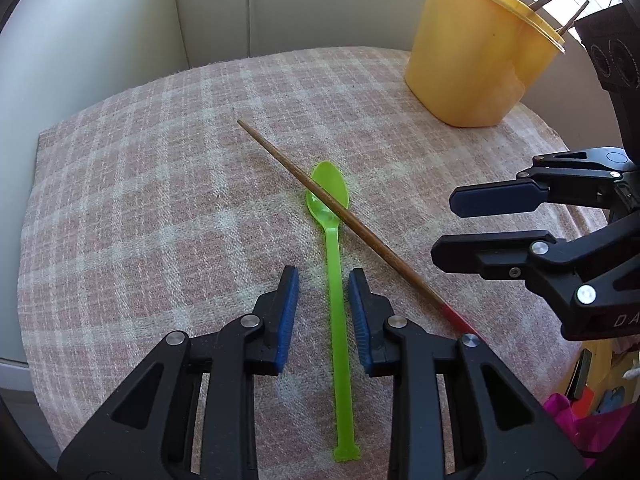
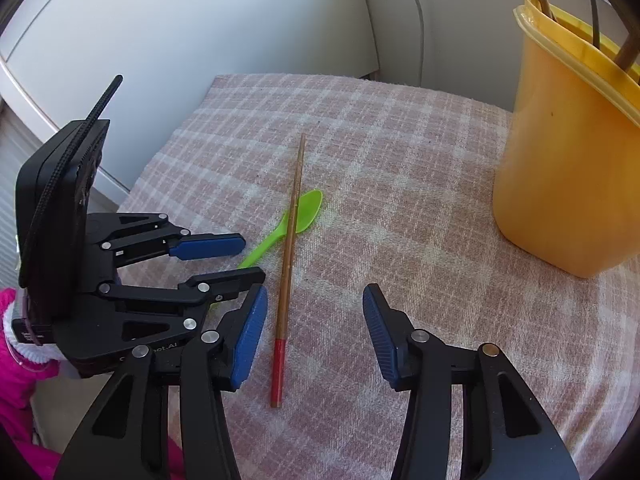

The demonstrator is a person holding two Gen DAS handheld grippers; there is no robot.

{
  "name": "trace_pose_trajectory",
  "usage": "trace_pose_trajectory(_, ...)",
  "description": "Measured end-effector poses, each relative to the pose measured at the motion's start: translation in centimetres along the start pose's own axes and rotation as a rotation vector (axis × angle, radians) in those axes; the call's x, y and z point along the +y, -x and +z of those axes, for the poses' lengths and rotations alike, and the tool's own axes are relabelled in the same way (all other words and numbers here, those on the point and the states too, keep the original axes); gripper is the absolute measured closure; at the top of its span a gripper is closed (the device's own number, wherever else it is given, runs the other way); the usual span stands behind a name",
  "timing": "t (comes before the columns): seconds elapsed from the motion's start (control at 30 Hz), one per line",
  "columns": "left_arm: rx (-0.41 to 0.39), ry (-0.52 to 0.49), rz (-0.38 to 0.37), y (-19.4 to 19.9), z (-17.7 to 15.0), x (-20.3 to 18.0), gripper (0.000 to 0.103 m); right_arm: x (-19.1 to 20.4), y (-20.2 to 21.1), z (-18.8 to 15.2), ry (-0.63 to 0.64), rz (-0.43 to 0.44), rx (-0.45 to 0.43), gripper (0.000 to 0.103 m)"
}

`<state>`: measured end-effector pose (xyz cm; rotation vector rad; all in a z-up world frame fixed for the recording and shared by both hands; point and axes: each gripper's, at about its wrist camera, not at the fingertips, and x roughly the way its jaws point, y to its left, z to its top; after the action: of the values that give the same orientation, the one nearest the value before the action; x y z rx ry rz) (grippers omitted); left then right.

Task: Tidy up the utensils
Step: 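Grasp the green spoon with the left tool while the right tool grasps the red-tipped chopstick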

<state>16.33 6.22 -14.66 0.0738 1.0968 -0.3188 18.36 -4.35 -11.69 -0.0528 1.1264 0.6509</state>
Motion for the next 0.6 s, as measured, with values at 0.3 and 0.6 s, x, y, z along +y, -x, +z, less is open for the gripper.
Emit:
trace_pose_trajectory(0.3, -0.002, 0.043, -0.025, 0.6, -0.5, 2.0, 0.095, 0.4, -3.0, 1.5, -0.008, 0.042, 0.076, 0.078)
trace_pose_trajectory(0.6, -0.004, 0.042, -0.023, 1.5, -1.2, 2.8, 0.096, 0.8, -4.7, 2.8, 0.005, 0.034, 0.099, 0.087)
